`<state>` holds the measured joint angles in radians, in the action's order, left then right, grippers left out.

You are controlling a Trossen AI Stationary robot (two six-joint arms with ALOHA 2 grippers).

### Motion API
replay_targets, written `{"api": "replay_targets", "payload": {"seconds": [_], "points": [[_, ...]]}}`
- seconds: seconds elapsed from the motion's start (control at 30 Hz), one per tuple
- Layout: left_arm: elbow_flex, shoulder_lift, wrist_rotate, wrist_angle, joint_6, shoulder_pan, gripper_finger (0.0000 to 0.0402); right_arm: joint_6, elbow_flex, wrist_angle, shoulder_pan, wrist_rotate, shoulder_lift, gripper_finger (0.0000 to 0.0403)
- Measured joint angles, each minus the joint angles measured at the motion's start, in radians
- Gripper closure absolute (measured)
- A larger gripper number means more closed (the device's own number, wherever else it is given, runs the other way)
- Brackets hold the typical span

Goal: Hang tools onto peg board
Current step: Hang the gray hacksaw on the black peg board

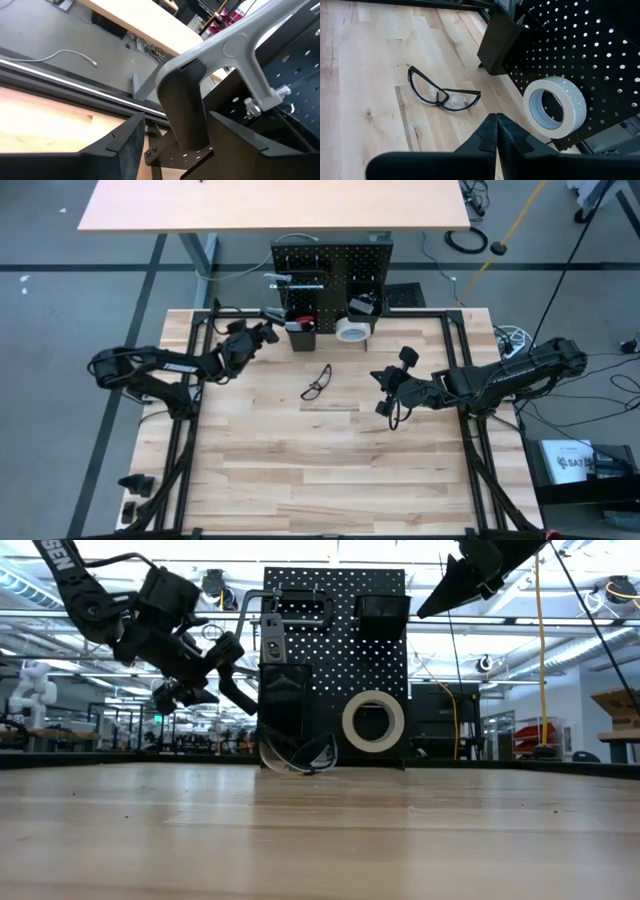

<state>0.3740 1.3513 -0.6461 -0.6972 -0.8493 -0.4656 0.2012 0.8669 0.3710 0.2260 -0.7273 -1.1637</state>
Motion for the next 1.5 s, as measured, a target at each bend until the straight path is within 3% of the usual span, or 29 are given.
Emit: {"api": "replay_targets", "payload": {"seconds": [0.33, 0.57, 0.77, 1.13, 1.3, 1.5], "points": [[0.0, 0.037, 0.006, -0.104, -0.001, 0.0, 0.011, 0.001, 0.0, 0.0, 0.0, 0.0, 0.0, 0.0403], [0.001, 0.037, -0.008, -0.108, 0.045, -0.028, 0.0107, 0.001, 0.0, 0.0, 0.0, 0.0, 0.0, 0.0403], [0.051, 0.062, 0.069, -0.046, 0.046, -0.053, 0.0107, 0.0, 0.0, -0.001, 0.0, 0.0, 0.0, 0.0403], [0.092, 0.134, 0.02, -0.033, 0.046, -0.052, 0.0107, -0.004, 0.0, -0.002, 0.0, 0.0, 0.0, 0.0403], [0.092, 0.134, 0.005, -0.066, 0.068, -0.052, 0.0126, -0.004, 0.0, -0.002, 0.0, 0.0, 0.0, 0.0403], [0.093, 0.134, 0.006, -0.115, 0.105, -0.052, 0.0197, -0.005, 0.0, -0.002, 0.0, 0.0, 0.0, 0.0403]]}}
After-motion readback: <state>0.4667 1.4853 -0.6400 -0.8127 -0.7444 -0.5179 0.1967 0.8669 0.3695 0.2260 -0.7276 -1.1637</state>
